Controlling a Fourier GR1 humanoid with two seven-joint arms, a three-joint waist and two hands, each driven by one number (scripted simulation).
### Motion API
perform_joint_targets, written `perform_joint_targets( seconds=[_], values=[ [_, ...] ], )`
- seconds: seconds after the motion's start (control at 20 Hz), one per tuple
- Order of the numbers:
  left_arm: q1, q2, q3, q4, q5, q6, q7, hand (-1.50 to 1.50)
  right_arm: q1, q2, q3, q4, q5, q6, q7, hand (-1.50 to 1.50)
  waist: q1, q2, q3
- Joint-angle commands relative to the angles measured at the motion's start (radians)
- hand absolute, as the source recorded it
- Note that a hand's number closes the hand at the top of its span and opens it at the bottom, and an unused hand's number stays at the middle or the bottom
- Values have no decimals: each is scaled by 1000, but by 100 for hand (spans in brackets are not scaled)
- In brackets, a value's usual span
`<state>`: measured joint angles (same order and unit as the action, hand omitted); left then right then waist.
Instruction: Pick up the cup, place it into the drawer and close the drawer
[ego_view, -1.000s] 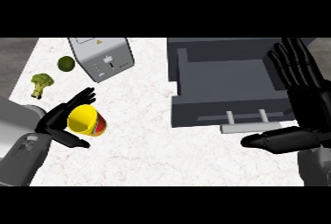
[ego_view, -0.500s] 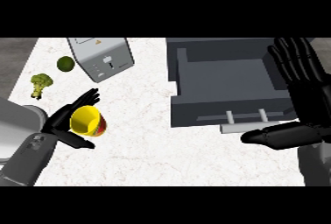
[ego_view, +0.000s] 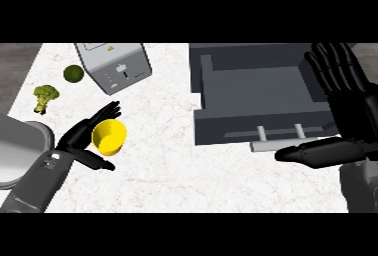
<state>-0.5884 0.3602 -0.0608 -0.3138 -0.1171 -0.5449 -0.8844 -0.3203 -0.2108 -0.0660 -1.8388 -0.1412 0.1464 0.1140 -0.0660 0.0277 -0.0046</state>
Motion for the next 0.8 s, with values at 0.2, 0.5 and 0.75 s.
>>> perform_joint_targets(
  seconds=[0.2,0.5,0.75],
  values=[
    [24,-76,-37,34,14,-241,-128,150,0,-19,-8,0,-2,17,0,-150,-11,5,-5],
    [7,-63,-17,-33,24,-72,-257,150,-29,-26,-30,14,-8,0,37,-150,12,-4,-4],
    [24,-87,102,-14,99,222,-273,150,0,-23,-22,-13,2,4,13,-150,23,-8,-2]
  ],
)
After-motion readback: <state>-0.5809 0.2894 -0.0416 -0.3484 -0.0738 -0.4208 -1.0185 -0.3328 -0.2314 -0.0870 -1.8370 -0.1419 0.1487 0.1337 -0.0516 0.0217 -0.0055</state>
